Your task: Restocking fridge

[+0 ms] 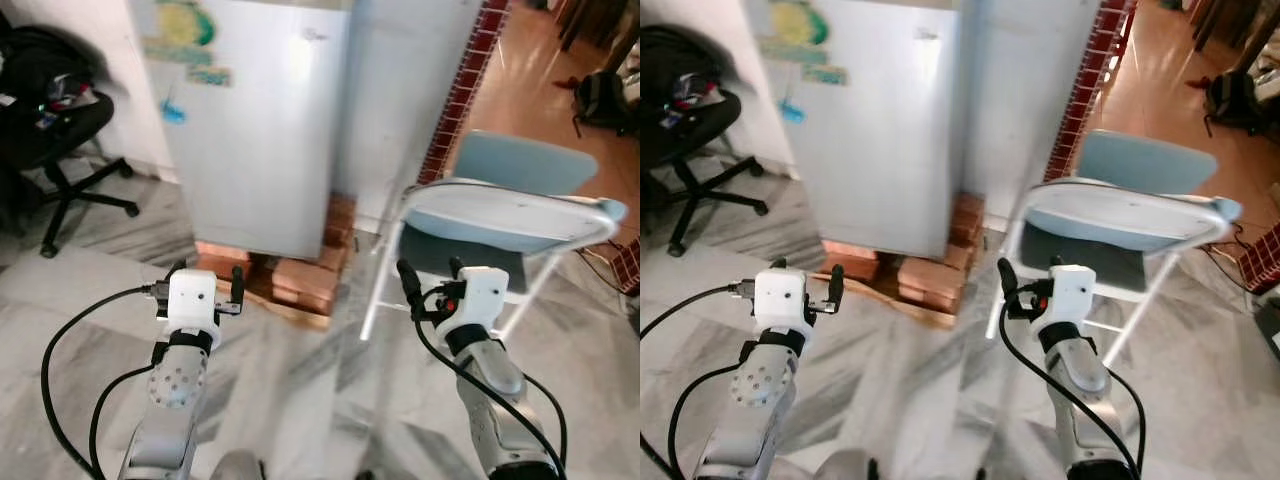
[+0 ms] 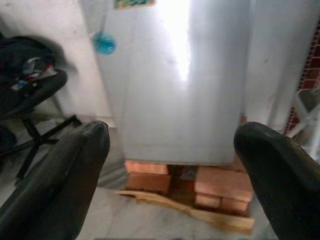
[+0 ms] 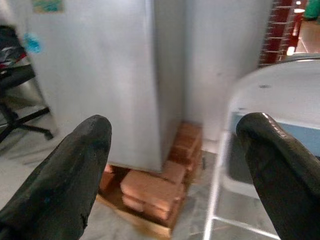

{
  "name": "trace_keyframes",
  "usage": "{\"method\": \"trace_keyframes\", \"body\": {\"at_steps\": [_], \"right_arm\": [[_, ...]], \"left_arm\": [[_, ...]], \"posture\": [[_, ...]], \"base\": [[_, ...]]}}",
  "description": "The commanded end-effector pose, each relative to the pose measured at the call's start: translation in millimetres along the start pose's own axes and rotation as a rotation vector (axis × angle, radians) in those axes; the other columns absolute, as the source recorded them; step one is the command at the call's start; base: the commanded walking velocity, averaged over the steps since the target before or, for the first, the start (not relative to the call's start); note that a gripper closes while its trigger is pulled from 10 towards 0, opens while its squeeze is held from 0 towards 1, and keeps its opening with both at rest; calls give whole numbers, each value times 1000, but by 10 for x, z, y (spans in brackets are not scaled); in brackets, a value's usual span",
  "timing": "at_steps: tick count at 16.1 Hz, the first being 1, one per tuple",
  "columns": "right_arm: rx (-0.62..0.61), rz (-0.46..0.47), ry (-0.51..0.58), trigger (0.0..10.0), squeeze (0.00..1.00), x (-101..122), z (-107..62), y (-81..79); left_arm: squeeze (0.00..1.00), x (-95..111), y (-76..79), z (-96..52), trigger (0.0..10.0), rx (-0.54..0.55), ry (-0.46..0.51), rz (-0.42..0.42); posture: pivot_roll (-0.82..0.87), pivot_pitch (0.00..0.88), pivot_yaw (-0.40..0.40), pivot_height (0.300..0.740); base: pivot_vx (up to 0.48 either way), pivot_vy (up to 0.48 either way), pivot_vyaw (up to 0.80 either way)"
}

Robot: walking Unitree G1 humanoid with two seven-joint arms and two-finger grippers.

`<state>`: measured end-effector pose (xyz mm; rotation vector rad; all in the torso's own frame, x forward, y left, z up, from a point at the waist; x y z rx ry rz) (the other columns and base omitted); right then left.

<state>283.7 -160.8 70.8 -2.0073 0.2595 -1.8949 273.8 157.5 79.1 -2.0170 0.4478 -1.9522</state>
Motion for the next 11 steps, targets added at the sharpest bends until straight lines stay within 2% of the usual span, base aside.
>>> {"method": "trace_keyframes", "body": {"at_steps": [1, 2, 3, 5, 11], "right_arm": [[17, -3, 21, 10000, 984, 38, 16, -62], [14, -11, 19, 10000, 792, 39, 6, -46], [7, -16, 10, 10000, 0, 39, 3, -12], [-6, -23, 11, 10000, 0, 60, 14, 33], [-45, -13, 3, 10000, 0, 0, -43, 87]], "left_arm": [[0, -16, -51, -25, 10000, 8, -2, 7], [0, -15, -41, -21, 10000, 8, -3, 3], [0, -8, -41, -12, 10000, 14, -4, -9], [0, -3, -44, -9, 10000, 19, -6, -28], [0, -88, -102, -67, 10000, 16, -30, -37]], "posture": [[114, 56, -40, 740], [113, 50, -46, 740], [113, 48, -49, 740], [115, 43, -50, 740], [111, 31, -45, 740]], "base": [[0, 469, 0], [0, 469, 0], [0, 469, 0], [0, 469, -266], [0, 474, -800]]}}
Point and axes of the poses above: a point about 5 cm out from each wrist's last joint towards the gripper, its own z axis pointing out of the wrist towards the gripper, its own x axis along the axis of the wrist's last joint, y = z × x, the point moved 2 cm from there along z, pointing out of the wrist towards the gripper, and after that the axes turned 15 degrees about z, right-handed, at the moved point
